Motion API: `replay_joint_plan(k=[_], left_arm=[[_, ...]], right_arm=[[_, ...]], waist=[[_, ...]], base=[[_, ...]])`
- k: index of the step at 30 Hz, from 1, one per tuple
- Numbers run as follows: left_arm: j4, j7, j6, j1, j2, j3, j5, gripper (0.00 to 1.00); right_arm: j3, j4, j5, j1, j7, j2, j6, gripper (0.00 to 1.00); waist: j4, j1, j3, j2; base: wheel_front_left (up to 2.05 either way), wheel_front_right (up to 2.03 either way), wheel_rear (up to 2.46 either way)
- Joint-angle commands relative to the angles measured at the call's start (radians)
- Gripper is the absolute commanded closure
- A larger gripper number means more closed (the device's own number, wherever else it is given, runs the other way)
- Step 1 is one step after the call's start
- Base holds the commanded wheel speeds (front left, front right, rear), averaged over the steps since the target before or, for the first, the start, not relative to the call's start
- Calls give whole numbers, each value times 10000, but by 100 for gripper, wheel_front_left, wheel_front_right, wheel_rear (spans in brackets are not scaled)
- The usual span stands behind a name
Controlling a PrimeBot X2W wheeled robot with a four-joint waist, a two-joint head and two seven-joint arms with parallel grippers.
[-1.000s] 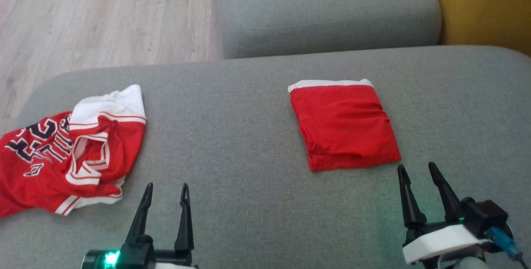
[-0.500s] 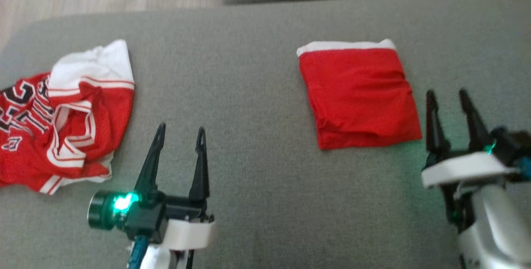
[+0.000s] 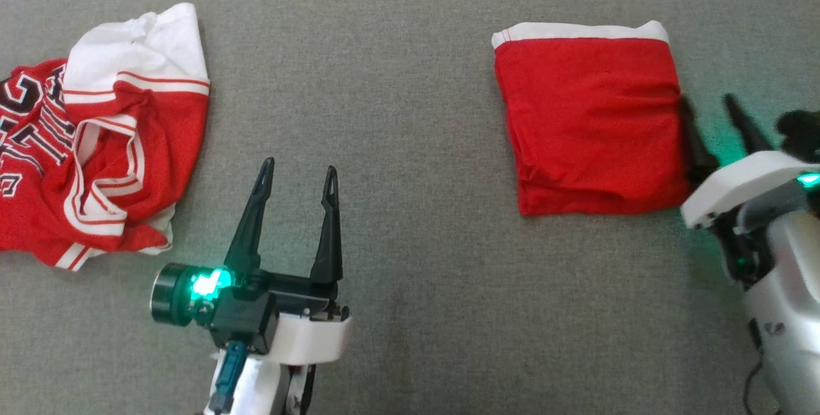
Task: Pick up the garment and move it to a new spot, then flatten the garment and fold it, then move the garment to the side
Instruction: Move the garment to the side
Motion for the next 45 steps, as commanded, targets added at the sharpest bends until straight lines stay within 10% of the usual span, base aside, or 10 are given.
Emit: replay_joint_plan(k=[1,4,6,7,8,23,38,41,42,45], left_arm=[[-302,-51,78,-329,-13,254,-78,0],[-289,-51,126,-393,-13,241,-109,0],[-280,-51,148,-454,-13,221,-128,0],[-280,-51,157,-490,-13,215,-133,0],[-286,-51,168,-523,-13,217,-134,0],[-379,-51,-142,-1346,-13,199,146,0],[-309,-51,-390,-2523,-10,-147,345,0],[-261,-51,-399,-2569,-10,-154,363,0],[-235,-51,-400,-2586,-10,-155,368,0],[-133,-51,-399,-2615,-10,-183,353,0]], right_arm=[[372,-276,234,-83,74,-101,-7,0],[1065,-304,943,15,490,-165,-7,0],[1419,-304,1230,40,590,-309,-7,55],[1530,-307,1352,20,556,-371,-7,64],[1601,-312,1500,-12,495,-404,-7,100],[1504,-175,1514,-1014,187,-3046,-7,100],[-1486,-125,-459,-1460,349,-5292,-7,100],[-1913,-255,-872,-1423,353,-5230,-7,72],[-2134,-333,-1082,-1406,322,-5148,-7,9],[-2760,-552,-1952,-1309,187,-4839,-7,0]], waist=[[5,-2,52,0],[-16,-2,124,0],[-38,-2,185,0],[-60,-2,217,0],[-97,-2,250,0],[-1531,-2,1732,0],[-1826,-2,3209,0],[-1829,-2,3239,0],[-1830,-2,3237,0],[-1786,-2,3099,0]], base=[[0,0,0],[0,0,0],[0,0,0],[0,0,0],[0,0,0],[0,0,0],[0,0,0],[0,0,0],[0,0,0],[0,0,0]])
